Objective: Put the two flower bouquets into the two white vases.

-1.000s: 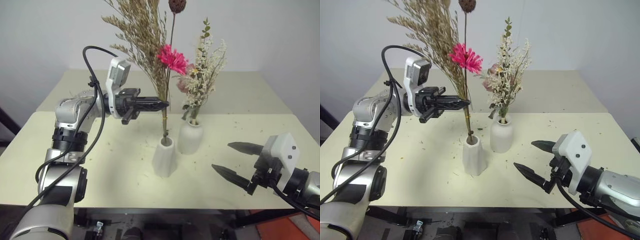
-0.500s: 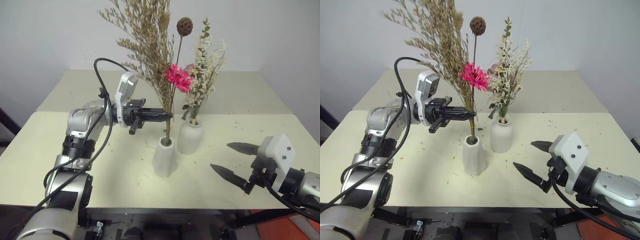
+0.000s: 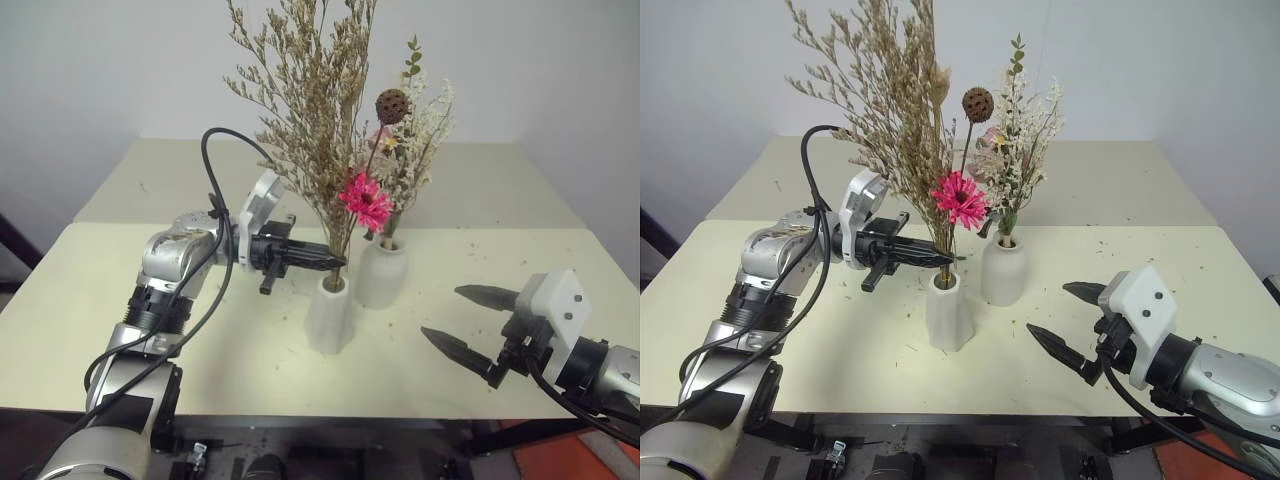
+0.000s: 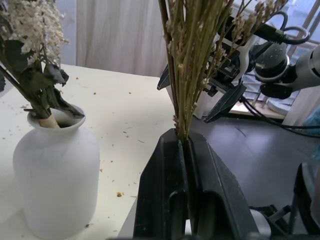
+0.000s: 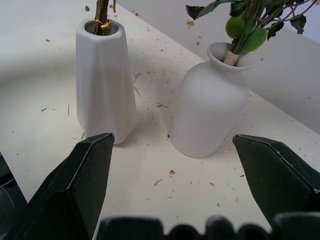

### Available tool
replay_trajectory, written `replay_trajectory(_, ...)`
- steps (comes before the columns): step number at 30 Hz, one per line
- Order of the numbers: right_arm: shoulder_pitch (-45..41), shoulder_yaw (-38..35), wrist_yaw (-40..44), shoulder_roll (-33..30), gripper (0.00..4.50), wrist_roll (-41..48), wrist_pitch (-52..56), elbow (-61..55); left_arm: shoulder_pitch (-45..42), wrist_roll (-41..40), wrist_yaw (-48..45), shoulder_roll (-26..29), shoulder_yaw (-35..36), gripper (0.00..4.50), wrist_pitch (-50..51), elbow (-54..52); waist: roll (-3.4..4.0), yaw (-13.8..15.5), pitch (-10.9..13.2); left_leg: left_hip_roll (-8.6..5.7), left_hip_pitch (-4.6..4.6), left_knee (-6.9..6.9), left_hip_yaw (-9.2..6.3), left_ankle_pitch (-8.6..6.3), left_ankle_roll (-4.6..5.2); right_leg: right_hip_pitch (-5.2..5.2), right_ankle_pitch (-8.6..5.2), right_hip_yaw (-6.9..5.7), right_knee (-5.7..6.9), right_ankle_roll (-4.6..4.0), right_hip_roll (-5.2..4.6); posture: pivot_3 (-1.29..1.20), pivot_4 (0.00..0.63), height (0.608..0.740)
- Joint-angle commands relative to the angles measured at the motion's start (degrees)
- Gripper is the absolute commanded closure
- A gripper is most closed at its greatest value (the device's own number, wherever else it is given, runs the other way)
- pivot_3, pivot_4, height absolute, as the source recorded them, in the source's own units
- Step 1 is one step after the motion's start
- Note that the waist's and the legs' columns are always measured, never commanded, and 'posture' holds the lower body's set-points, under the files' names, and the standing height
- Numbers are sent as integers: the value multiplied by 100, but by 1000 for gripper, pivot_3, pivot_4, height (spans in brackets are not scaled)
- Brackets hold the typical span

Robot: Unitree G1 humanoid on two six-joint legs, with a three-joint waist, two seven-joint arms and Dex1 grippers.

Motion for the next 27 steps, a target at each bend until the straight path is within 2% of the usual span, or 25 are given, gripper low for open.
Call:
replay_trajectory(1,-12,-66,-8,32,0,-54,-164,-118,82,-23,-154,41,11,4484,-205,-222,0,1,0,0,0,0,0,0,0,0,0,0,0,0,0,0,150,740)
replay_trajectory(3,-15,-63,-1,32,0,-62,-167,-104,96,-176,-273,63,81,4484,-102,-273,0,-1,0,0,0,0,0,0,0,0,0,0,1,0,0,0,150,740)
replay_trajectory(4,-18,-62,0,31,0,-70,-166,-99,93,-218,-287,80,109,3992,-47,-307,0,1,0,0,0,0,0,0,0,-1,0,0,1,0,0,0,150,740)
replay_trajectory(6,-34,-70,8,33,0,-68,-162,-82,81,-216,-288,137,112,3557,-9,-341,0,1,0,0,-1,0,0,0,0,0,0,0,-1,0,0,0,150,740)
replay_trajectory(12,-98,-44,53,5,0,-96,-176,-17,110,-48,-528,539,-65,1727,-159,-447,0,-14,0,1,2,0,0,0,0,0,0,0,1,0,1,0,150,740)
replay_trajectory(17,-145,-1,85,-3,0,-154,-185,24,100,487,-276,829,-239,211,-401,-459,0,2,0,0,1,0,0,0,0,1,0,0,0,0,0,0,150,740)
replay_trajectory(18,-151,4,88,-3,0,-163,-186,28,70,456,-287,896,-172,28,-346,-430,0,3,0,0,0,0,0,0,0,0,0,0,0,0,0,0,150,740)
replay_trajectory(27,-163,-35,187,-30,0,-255,-184,80,77,54,-218,1741,743,28,-108,-326,0,-18,0,5,3,-1,0,0,0,-1,-1,-1,2,-1,2,0,150,740)
